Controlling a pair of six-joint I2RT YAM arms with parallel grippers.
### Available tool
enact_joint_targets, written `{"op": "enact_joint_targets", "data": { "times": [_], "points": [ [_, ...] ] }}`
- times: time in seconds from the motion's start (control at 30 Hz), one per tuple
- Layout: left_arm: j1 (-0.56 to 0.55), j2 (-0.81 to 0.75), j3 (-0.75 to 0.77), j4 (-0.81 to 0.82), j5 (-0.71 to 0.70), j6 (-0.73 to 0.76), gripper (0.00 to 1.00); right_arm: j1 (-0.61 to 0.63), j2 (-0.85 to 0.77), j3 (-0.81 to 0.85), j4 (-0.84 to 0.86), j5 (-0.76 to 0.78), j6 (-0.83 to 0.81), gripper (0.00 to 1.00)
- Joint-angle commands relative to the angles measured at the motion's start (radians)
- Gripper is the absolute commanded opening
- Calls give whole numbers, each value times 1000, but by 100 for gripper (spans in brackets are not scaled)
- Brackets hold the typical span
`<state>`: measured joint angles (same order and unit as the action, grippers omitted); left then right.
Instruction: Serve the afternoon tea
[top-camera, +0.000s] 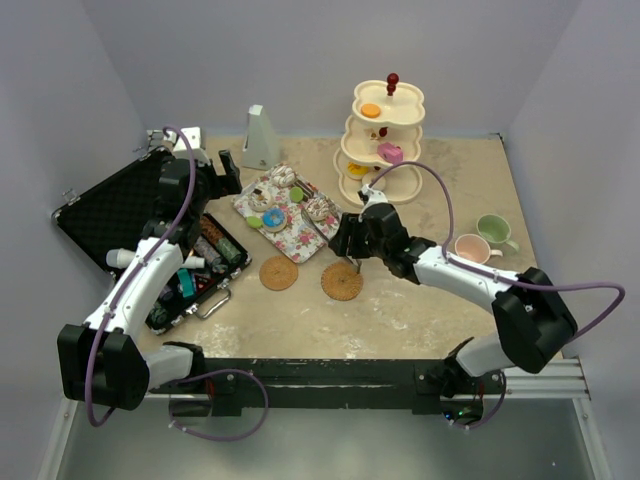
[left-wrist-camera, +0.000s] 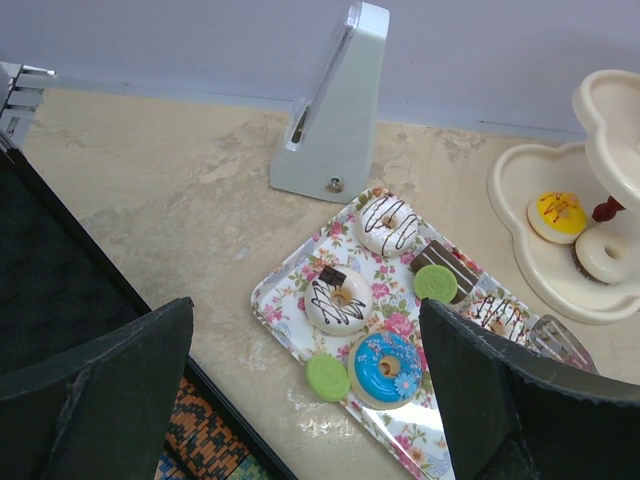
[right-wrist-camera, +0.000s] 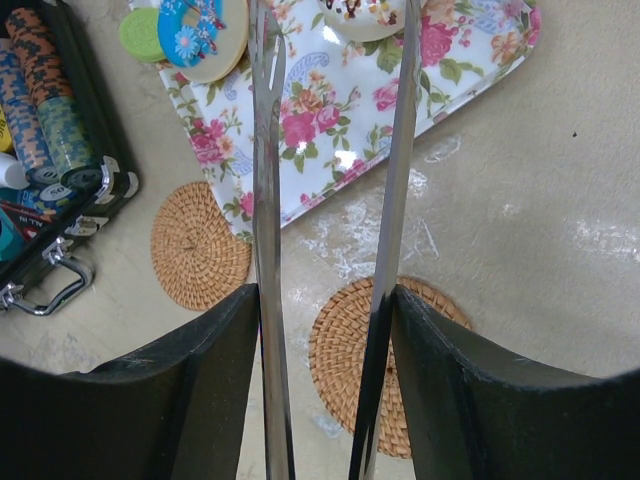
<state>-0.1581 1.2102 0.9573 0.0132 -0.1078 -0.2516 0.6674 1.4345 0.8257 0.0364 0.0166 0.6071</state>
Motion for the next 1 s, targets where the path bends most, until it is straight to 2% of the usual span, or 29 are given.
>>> {"op": "enact_joint_targets", "data": {
  "times": [0.0, 0.4, 0.57, 0.7, 0.97],
  "points": [
    [-4, 0, 12, 34, 5, -11, 100, 1, 20, -11, 75, 28, 20, 56],
    [-4, -1, 14, 33, 3, -11, 100, 0, 69, -14, 112, 62, 25, 56],
    [-4, -3, 14, 33, 2, -8, 100, -3, 115, 1, 134, 66, 8, 53],
    [-4, 0, 14, 33, -4, -6, 100, -5, 122, 26, 123, 75, -9, 43],
    [-4, -1, 14, 33, 7, -11, 100, -31, 3, 39, 62, 57, -13, 34]
  ]
}}
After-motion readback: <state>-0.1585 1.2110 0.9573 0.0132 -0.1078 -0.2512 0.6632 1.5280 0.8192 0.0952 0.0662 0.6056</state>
